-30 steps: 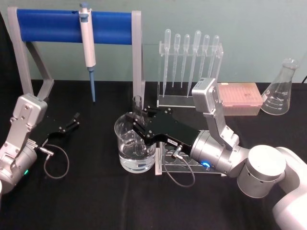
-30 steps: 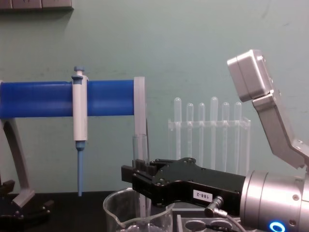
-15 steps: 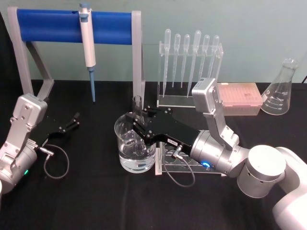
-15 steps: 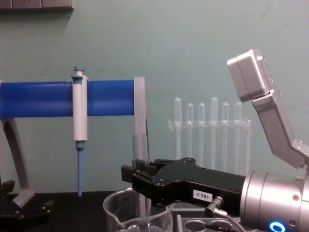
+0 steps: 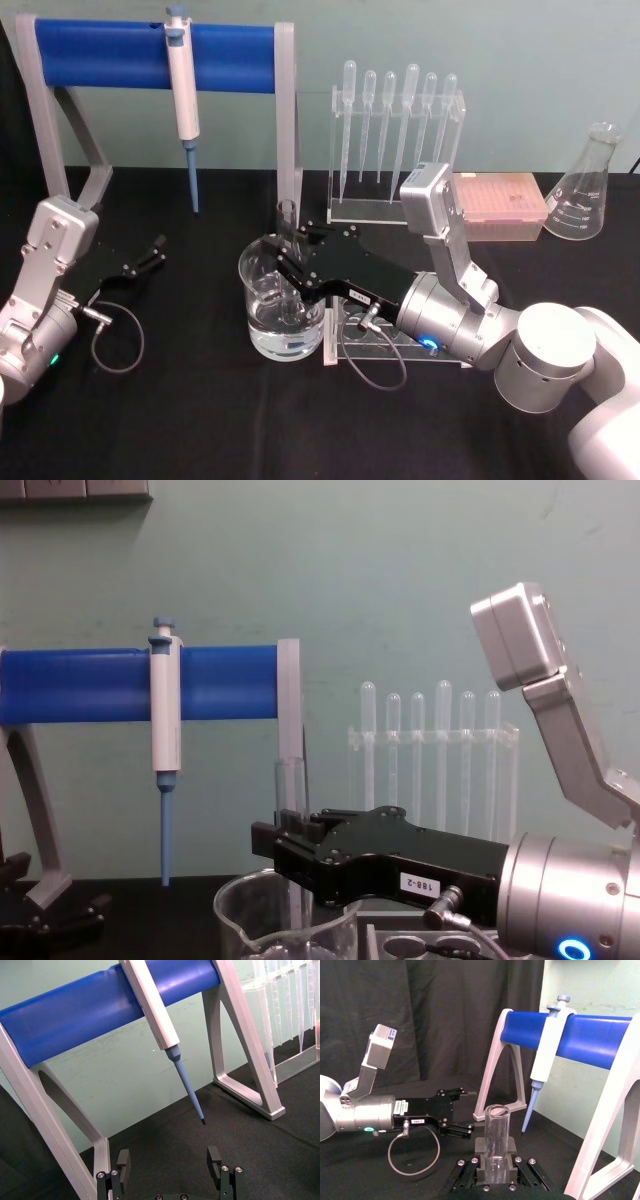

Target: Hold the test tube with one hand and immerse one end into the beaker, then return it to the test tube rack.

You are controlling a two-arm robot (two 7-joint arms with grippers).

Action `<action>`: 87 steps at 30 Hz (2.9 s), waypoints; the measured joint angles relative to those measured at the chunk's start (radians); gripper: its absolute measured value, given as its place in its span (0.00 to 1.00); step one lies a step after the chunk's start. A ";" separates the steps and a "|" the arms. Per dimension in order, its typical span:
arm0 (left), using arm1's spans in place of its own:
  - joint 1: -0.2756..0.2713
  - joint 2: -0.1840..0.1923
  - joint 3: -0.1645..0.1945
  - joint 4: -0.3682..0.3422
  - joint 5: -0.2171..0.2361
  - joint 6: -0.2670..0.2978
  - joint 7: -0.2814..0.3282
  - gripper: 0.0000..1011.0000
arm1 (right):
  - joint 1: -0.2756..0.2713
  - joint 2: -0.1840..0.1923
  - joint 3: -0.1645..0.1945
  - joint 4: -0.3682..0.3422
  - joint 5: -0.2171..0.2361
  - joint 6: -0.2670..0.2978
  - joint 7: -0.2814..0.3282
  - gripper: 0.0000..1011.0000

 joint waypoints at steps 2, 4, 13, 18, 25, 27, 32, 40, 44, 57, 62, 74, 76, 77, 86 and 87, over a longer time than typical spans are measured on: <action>0.000 0.000 0.000 0.000 0.000 0.000 0.000 0.99 | 0.000 0.000 0.000 0.000 0.000 0.000 0.000 0.22; 0.000 0.000 0.000 0.000 0.000 0.000 0.000 0.99 | 0.000 0.000 0.000 0.000 0.000 0.000 0.000 0.22; 0.000 0.000 0.000 0.000 0.000 0.000 0.000 0.99 | 0.000 0.000 0.000 0.000 0.000 0.000 0.000 0.22; 0.000 0.000 0.000 0.000 0.000 0.000 0.000 0.99 | 0.000 0.000 0.000 0.000 0.000 0.000 0.000 0.22; 0.000 0.000 0.000 0.000 0.000 0.000 0.000 0.99 | 0.000 0.000 0.000 0.000 0.000 0.000 0.000 0.22; 0.000 0.000 0.000 0.000 0.000 0.000 0.000 0.99 | 0.000 0.000 0.000 0.000 0.000 0.000 0.000 0.22; 0.000 0.000 0.000 0.000 0.000 0.000 0.000 0.99 | 0.000 0.000 0.000 0.000 0.000 0.000 0.000 0.22; 0.000 0.000 0.000 0.000 0.000 0.000 0.000 0.99 | 0.000 0.000 0.000 0.000 0.000 0.000 0.000 0.22; 0.000 0.000 0.000 0.000 0.000 0.000 0.000 0.99 | 0.000 0.000 0.000 0.000 0.000 0.000 0.000 0.22; 0.000 0.000 0.000 0.000 0.000 0.000 0.000 0.99 | 0.000 0.000 0.000 0.000 0.000 0.000 0.000 0.22; 0.000 0.000 0.000 0.000 0.000 0.000 0.000 0.99 | 0.000 0.000 0.000 0.000 0.000 0.000 0.000 0.22; 0.000 0.000 0.000 0.000 0.000 0.000 0.000 0.99 | 0.000 0.000 0.000 0.000 0.000 0.000 0.000 0.22; 0.000 0.000 0.000 0.000 0.000 0.000 0.000 0.99 | 0.000 0.000 0.000 0.000 0.000 0.000 0.000 0.22; 0.000 0.000 0.000 0.000 0.000 0.000 0.000 0.99 | 0.000 0.000 0.000 0.000 0.000 0.000 0.000 0.22; 0.000 0.000 0.000 0.000 0.000 0.000 0.000 0.99 | 0.000 0.000 0.000 0.000 0.000 0.000 0.000 0.22; 0.000 0.000 0.000 0.000 0.000 0.000 0.000 0.99 | 0.000 0.000 0.000 0.000 0.000 0.000 0.000 0.22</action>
